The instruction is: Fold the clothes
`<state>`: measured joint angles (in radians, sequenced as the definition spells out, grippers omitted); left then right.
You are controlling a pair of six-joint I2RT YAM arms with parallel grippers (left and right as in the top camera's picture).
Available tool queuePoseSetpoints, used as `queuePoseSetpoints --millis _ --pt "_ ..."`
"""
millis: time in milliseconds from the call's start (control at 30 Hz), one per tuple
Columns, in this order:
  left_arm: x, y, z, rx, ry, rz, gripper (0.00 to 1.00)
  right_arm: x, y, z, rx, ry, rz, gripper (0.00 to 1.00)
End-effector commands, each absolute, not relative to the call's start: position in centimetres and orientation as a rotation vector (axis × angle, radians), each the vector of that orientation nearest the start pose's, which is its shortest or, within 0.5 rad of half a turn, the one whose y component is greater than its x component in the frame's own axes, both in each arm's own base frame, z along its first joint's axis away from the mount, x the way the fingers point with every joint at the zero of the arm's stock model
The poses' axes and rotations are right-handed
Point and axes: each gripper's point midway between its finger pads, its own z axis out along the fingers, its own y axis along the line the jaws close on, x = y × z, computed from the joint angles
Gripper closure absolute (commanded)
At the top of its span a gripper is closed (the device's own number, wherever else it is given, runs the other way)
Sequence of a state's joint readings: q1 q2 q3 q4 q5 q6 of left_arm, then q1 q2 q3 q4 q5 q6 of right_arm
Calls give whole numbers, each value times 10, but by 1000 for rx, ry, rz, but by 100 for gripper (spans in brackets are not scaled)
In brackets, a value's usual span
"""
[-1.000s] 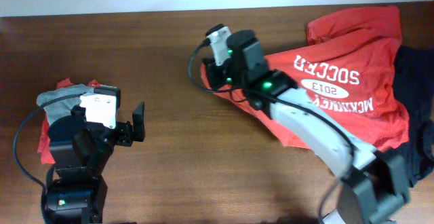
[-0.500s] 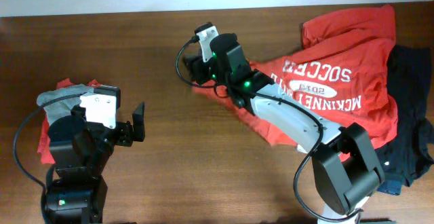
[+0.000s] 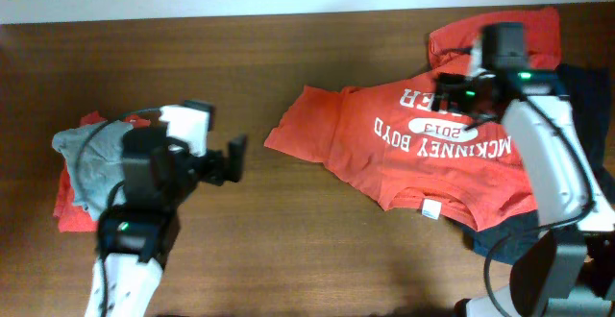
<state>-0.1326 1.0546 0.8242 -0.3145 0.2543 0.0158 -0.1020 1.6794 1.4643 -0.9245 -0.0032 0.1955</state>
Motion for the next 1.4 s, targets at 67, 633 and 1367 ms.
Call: queuePoseSetpoints --millis 67,633,1367 --pt "336 -192 191 469 2140 -794 1 382 -80 153 598 2706 129 1" --pt "352 -276 45 -199 2528 -1203 1 358 -106 147 654 2762 104 1" --pt "360 -274 25 -287 2483 -878 50 357 -105 147 657 2768 106 1"
